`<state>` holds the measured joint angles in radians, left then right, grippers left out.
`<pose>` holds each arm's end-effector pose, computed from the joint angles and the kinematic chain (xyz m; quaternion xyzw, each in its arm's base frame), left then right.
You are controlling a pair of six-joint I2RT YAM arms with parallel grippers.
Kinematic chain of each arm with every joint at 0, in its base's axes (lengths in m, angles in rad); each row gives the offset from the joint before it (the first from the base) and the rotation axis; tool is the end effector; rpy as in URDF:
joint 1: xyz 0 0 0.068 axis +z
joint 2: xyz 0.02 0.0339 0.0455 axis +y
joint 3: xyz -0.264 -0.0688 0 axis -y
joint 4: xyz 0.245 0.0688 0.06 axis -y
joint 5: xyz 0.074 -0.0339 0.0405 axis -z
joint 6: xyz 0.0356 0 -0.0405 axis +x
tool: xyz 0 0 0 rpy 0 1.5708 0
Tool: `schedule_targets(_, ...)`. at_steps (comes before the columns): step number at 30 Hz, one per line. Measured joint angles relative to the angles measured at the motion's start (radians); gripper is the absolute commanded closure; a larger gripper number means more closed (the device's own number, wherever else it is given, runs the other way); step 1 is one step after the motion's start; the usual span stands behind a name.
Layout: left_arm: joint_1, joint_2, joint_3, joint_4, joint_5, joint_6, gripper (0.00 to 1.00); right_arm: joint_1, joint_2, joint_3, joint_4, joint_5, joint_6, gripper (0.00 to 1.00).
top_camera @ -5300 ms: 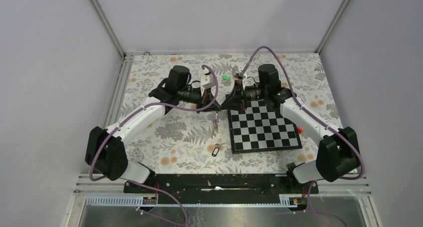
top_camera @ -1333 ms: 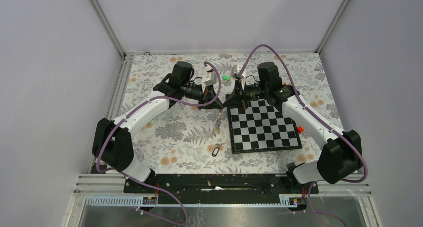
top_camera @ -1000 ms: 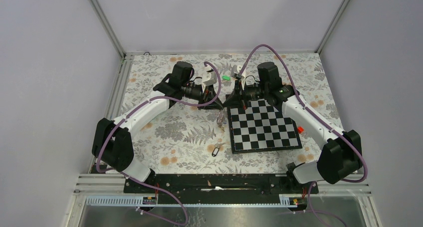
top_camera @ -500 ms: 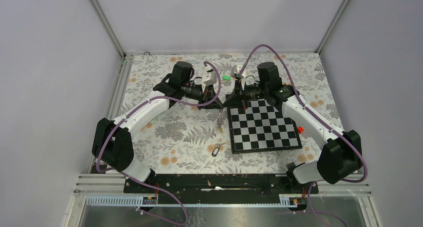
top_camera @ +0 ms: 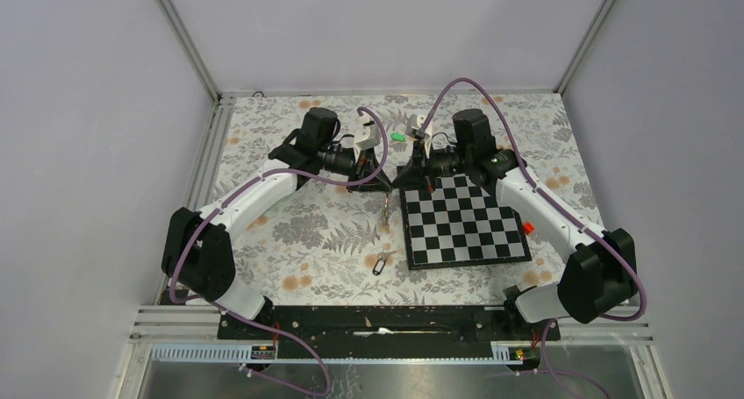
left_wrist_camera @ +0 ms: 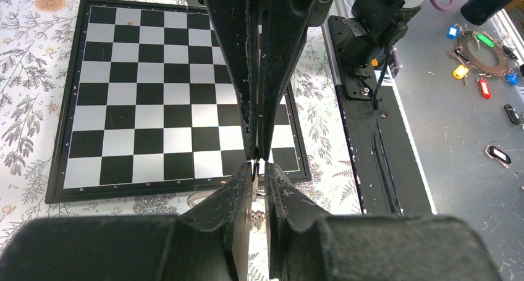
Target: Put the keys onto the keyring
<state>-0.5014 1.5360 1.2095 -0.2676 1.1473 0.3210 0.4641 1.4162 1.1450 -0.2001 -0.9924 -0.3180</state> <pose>0.2787 -0.1897 0.3060 0.5299 0.5781 -0.5128 0.3493 0.2681 0.1675 0.3241 -0.5158 0.5984 0.4384 0.4286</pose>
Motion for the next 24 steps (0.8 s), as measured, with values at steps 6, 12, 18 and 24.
schedule_targets(6,0.000,0.000,0.000,0.008,0.001,-0.007,0.93,0.000,0.000,0.000,0.002,-0.001,0.000,1.00)
schedule_targets(12,0.000,0.000,0.000,0.008,0.002,-0.014,1.00,0.000,0.000,0.000,0.002,0.000,0.000,1.00)
schedule_targets(18,0.001,0.000,0.000,0.008,0.001,-0.014,1.00,0.000,0.000,0.000,0.002,0.003,0.001,0.96)
schedule_targets(24,0.002,-0.007,-0.008,0.009,-0.005,-0.003,1.00,0.001,0.000,0.000,0.002,0.008,0.009,0.59)
